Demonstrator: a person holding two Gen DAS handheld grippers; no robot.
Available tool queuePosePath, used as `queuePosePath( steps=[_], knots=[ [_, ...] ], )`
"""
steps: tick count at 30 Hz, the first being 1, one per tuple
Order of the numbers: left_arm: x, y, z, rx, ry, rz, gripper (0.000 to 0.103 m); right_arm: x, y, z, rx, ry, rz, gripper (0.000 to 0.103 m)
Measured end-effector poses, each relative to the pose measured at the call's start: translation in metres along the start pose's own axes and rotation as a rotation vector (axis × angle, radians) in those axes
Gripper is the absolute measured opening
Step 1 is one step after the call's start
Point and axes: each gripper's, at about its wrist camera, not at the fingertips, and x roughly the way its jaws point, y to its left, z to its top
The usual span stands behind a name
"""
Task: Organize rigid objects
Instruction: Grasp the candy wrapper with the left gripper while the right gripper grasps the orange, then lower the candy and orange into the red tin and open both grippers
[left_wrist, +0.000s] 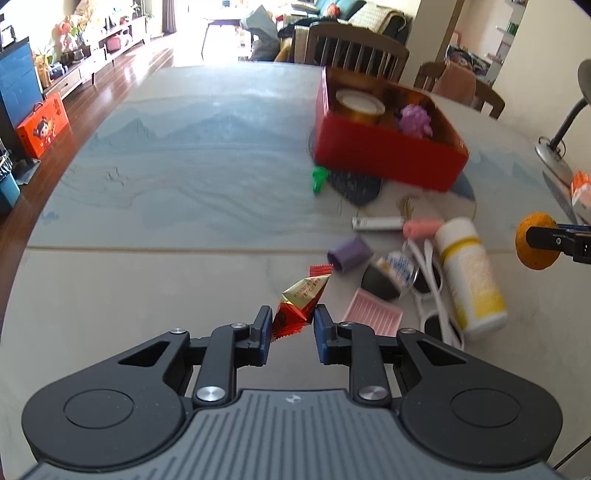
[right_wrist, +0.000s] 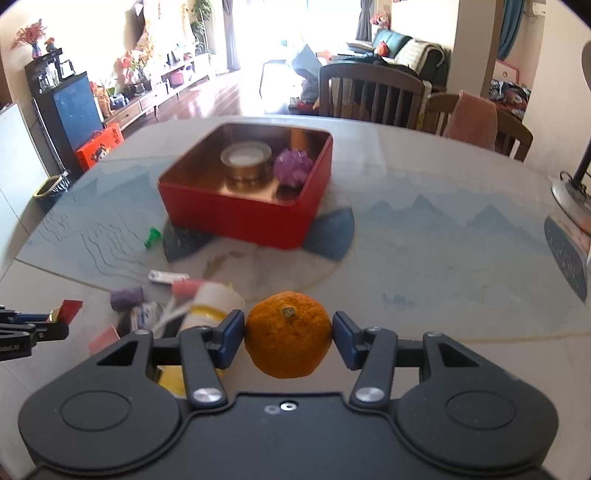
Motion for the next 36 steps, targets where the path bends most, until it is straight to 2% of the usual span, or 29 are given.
queuePosePath(
  steps=[14,24,29,36],
  knots=[
    [-0.020,-0.013,0.065,0.000,-0.133,-0.028,0.023,-0.006,0.007,0.053,-0.087,-0.100,0.013,0.052],
    [-0.013,-0.037,0.122,0.037,-0.199,-0.046,0.023,0.004,0.006,0.088,-0.144,-0.156,0.020,0.052],
    [0.007,-0.051,0.149,0.066,-0.193,-0.057,0.023,0.018,0.003,0.103,-0.165,-0.161,0.015,0.052],
    [0.050,-0.071,0.179,0.092,-0.133,-0.066,0.023,0.047,0.005,0.118,-0.227,-0.148,0.045,0.052]
  ],
)
